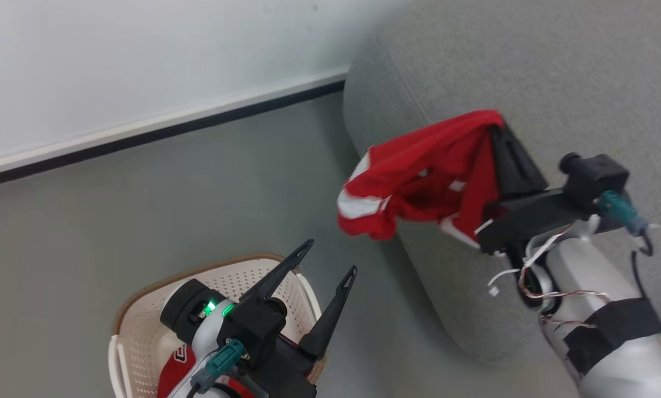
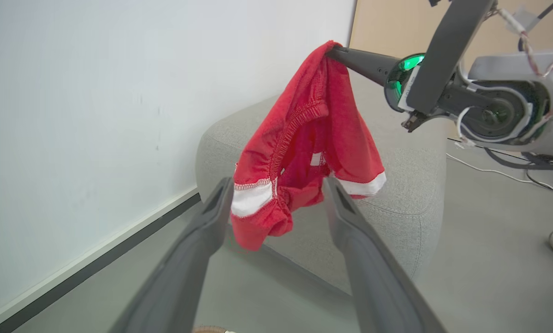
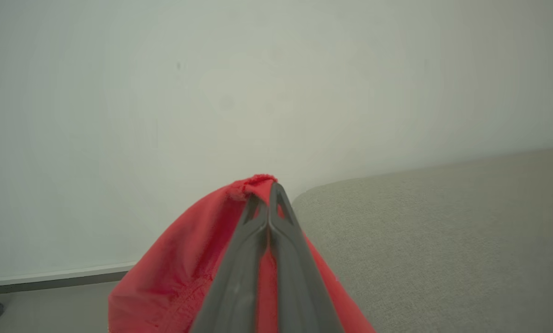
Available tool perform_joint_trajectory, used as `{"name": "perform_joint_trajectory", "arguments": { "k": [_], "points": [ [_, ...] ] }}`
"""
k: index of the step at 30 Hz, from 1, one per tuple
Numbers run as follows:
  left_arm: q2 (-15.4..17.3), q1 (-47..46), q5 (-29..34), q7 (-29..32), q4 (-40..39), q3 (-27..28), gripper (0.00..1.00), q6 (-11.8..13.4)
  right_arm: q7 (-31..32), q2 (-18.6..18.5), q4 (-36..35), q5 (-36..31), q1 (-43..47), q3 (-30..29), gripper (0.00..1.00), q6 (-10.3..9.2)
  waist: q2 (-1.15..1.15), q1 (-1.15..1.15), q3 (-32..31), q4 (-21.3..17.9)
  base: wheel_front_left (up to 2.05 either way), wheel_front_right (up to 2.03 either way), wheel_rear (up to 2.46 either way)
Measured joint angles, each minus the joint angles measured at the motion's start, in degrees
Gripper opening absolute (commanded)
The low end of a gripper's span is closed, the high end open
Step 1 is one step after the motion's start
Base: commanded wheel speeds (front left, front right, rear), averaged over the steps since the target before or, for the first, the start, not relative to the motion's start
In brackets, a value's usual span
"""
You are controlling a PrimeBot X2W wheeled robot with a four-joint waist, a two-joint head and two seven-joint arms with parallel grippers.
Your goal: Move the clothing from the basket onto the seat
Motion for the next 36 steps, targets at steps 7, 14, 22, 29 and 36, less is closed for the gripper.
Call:
{"name": "perform_joint_trajectory", "arguments": {
  "k": [7,14,22,29,36],
  "points": [
    [0.2,-1.69,0.32,1.05,-0.45,-0.44,1.0,-0.09,-0.1,-3.39,-0.07,0.1,-1.69,-5.8,0.0,-0.59,0.0,0.0,3.17,-2.19,0.0,0.0,0.0],
    [0.35,-3.12,0.66,2.0,-1.34,-1.32,1.0,-0.56,-0.15,-6.87,1.98,1.27,-6.16,-12.52,0.0,-1.47,0.0,0.0,5.92,-2.67,0.0,0.0,0.0],
    [0.91,-5.43,1.23,3.08,-3.31,-1.77,1.0,-1.16,-0.26,-11.51,5.06,2.09,-12.58,-17.93,0.0,-1.72,0.0,0.0,9.31,-1.58,0.0,0.0,0.0],
    [1.41,-7.49,1.43,3.87,-4.97,-2.56,1.0,-1.58,-0.26,-15.66,7.38,2.16,-16.84,-21.74,0.0,-2.05,0.0,0.0,12.8,-0.07,0.0,0.0,0.0],
    [1.87,-9.81,2.66,4.59,-6.44,-2.56,1.0,-2.0,-0.26,-17.75,10.05,2.23,-20.15,-25.61,0.0,-2.52,0.0,0.0,16.72,1.54,0.0,0.0,0.0]
  ]
}}
